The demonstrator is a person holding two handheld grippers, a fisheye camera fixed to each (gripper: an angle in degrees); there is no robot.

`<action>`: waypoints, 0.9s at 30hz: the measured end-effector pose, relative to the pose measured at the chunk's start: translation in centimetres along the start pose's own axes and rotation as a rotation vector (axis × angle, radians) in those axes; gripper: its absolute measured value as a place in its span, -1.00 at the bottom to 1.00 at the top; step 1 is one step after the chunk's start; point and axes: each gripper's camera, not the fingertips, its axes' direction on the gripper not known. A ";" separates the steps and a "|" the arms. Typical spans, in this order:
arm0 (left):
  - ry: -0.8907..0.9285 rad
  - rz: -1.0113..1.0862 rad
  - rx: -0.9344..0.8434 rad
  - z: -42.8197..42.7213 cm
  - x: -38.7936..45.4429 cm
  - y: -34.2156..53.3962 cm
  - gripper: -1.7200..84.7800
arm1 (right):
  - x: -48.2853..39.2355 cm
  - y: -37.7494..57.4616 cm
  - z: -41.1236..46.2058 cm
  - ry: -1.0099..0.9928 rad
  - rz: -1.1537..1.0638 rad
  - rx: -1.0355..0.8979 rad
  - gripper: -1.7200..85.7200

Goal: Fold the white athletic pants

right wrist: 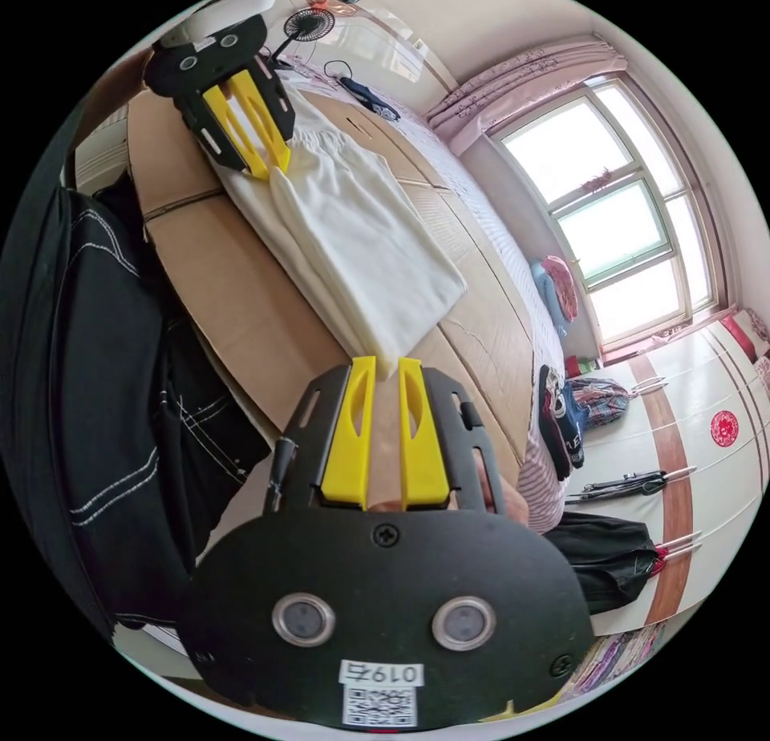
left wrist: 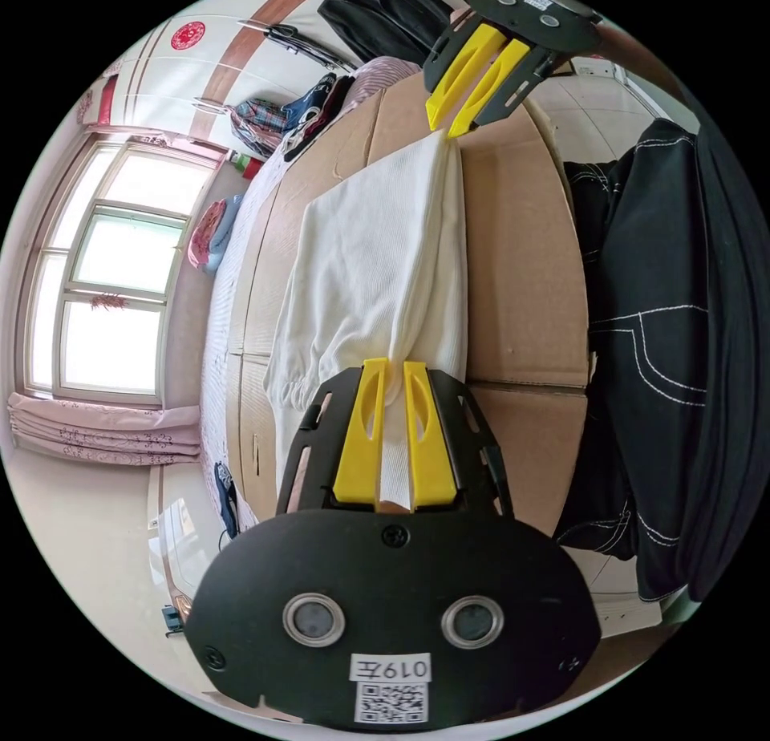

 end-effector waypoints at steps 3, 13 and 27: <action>0.007 -0.007 0.002 0.2 -0.4 0.5 -0.95 | 0.1 -0.7 -0.2 0.030 -0.045 -0.015 -0.85; 0.063 -0.038 -0.004 1.8 -4.1 3.3 -0.95 | 3.3 -2.4 -0.6 -0.022 -0.135 -0.053 -0.93; 0.173 -0.183 0.131 5.2 -10.9 12.2 -0.88 | 10.2 -3.6 -2.6 -0.151 -0.103 0.090 -0.85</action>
